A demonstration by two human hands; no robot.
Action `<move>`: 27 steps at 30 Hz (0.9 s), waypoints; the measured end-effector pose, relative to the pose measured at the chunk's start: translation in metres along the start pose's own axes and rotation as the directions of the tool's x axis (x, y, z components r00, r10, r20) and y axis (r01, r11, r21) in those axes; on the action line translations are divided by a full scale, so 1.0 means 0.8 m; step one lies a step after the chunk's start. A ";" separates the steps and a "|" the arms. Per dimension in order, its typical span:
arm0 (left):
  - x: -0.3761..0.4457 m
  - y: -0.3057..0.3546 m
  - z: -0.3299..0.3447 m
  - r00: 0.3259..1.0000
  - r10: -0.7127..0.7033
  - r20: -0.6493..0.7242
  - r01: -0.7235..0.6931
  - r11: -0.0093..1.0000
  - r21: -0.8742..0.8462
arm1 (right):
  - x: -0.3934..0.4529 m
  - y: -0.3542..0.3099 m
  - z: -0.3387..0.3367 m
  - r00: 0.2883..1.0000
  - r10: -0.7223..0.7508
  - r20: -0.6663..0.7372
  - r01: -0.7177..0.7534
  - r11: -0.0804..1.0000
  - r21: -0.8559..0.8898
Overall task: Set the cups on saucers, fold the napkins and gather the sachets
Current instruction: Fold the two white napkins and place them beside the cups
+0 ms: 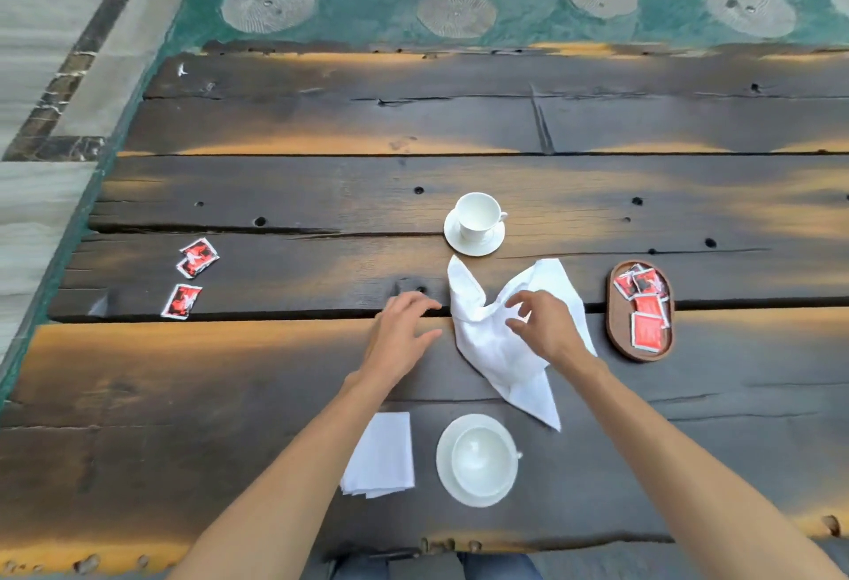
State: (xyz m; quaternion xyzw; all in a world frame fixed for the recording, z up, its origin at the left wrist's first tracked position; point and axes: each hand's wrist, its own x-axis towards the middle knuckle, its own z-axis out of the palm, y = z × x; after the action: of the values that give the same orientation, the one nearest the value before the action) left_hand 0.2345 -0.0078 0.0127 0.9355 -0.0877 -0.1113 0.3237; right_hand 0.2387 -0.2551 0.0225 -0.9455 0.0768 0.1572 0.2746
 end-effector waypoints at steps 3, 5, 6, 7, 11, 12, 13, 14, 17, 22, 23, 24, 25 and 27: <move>0.029 0.027 0.027 1.000 -0.003 0.017 0.001 0.987 0.159 | 0.044 0.016 -0.017 0.992 -0.119 0.039 0.124 0.979 -0.164; 0.043 0.037 0.043 0.999 0.001 0.044 -0.012 0.969 0.248 | 0.069 0.016 -0.020 0.978 -0.192 0.075 0.206 0.925 -0.319; 0.049 0.040 0.051 0.998 0.006 0.055 -0.022 0.960 0.280 | 0.081 0.015 -0.020 0.969 -0.227 0.102 0.248 0.882 -0.400; 0.055 0.042 0.058 0.998 0.010 0.067 -0.030 0.954 0.298 | 0.090 0.013 -0.018 0.959 -0.249 0.133 0.282 0.837 -0.469; 0.074 0.039 0.076 0.992 0.011 0.122 -0.056 0.927 0.370 | 0.109 0.018 -0.013 0.936 -0.266 0.232 0.353 0.734 -0.581; 0.076 0.038 0.078 0.991 0.018 0.131 -0.068 0.916 0.395 | 0.108 0.022 -0.013 0.928 -0.275 0.252 0.372 0.719 -0.587; 0.078 0.037 0.078 0.990 0.027 0.142 -0.084 0.908 0.411 | 0.106 0.025 -0.013 0.920 -0.285 0.268 0.391 0.711 -0.584; 0.079 0.035 0.077 0.988 0.035 0.154 -0.096 0.904 0.417 | 0.103 0.027 -0.014 0.913 -0.295 0.282 0.406 0.718 -0.565; 0.078 0.030 0.070 0.986 0.014 0.165 -0.081 0.912 0.401 | 0.089 0.028 -0.027 0.899 -0.324 0.294 0.428 0.792 -0.435; 0.076 0.024 0.028 0.990 0.029 0.140 -0.075 0.940 0.334 | 0.075 0.015 -0.081 0.915 -0.334 0.225 0.389 0.878 -0.279; 0.075 0.025 0.016 0.990 0.037 0.133 -0.080 0.940 0.331 | 0.072 0.010 -0.093 0.915 -0.331 0.229 0.385 0.887 -0.255; 0.074 0.026 0.003 0.989 0.041 0.139 -0.085 0.942 0.323 | 0.069 0.004 -0.106 0.912 -0.328 0.245 0.384 0.894 -0.232; 0.074 0.026 -0.010 0.988 0.038 0.153 -0.083 0.950 0.302 | 0.067 -0.001 -0.119 0.907 -0.326 0.268 0.385 0.897 -0.214; 0.074 0.023 -0.038 0.983 0.023 0.184 -0.070 0.964 0.255 | 0.062 -0.011 -0.143 0.900 -0.308 0.309 0.384 0.895 -0.226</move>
State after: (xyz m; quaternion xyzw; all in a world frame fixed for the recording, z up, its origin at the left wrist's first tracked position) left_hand 0.2977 -0.0179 0.0384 0.9537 -0.1523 -0.1752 0.1913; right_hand 0.3165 -0.3129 0.1018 -0.9434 -0.1548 0.2396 0.1691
